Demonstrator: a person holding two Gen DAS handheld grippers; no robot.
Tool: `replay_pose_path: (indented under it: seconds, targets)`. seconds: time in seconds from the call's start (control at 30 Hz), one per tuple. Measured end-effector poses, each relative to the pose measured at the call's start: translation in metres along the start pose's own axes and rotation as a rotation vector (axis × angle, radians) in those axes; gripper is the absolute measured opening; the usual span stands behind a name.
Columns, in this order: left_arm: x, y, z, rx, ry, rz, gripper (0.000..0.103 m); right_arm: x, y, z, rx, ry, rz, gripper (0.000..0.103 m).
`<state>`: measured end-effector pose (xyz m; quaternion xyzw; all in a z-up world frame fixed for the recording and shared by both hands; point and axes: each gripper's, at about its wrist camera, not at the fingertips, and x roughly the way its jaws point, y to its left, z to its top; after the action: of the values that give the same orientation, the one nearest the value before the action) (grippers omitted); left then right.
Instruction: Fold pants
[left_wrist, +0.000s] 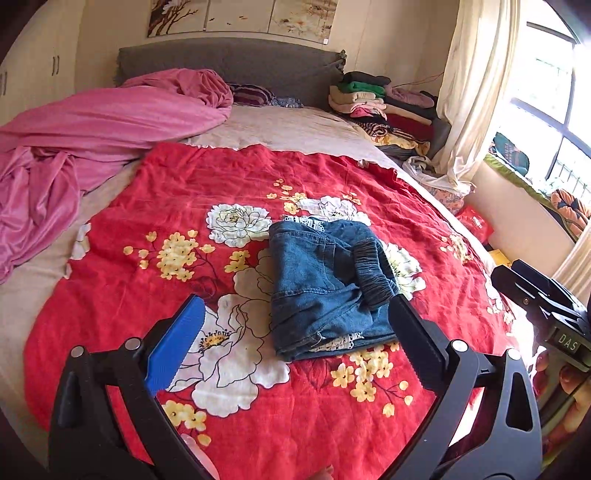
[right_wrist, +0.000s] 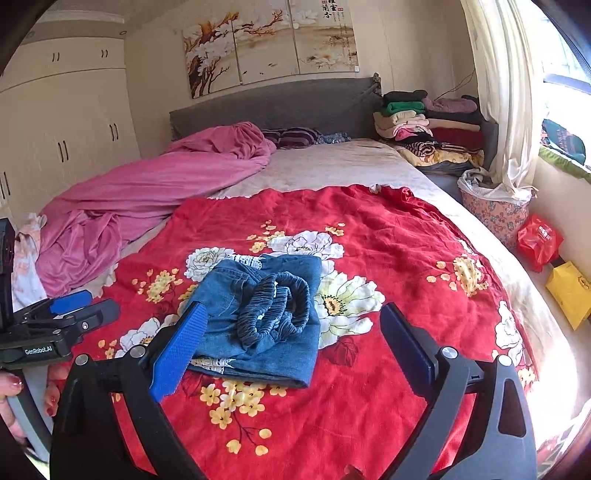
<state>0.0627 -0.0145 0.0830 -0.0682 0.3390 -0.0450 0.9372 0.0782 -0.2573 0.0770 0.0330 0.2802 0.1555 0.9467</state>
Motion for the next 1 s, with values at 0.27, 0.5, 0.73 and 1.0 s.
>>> replay_pose_path:
  seconds: [0.27,0.5,0.73,1.0]
  targets:
    - [-0.024,-0.003,-0.014,0.020,-0.018,-0.001,0.093,-0.028,0.007,-0.006,-0.014,-0.029,0.005,0.097]
    - [-0.036,-0.002,-0.035,0.025,-0.007,-0.010,0.093,-0.044,0.007,-0.019,-0.025,-0.021,-0.007,0.098]
    - [-0.039,-0.002,-0.050,0.027,0.006,-0.010,0.093,-0.054,0.006,-0.028,-0.021,-0.024,-0.023,0.098]
    - [-0.044,-0.007,-0.058,0.027,-0.006,-0.010,0.093,-0.066,0.007,-0.033,-0.029,-0.046,-0.051,0.098]
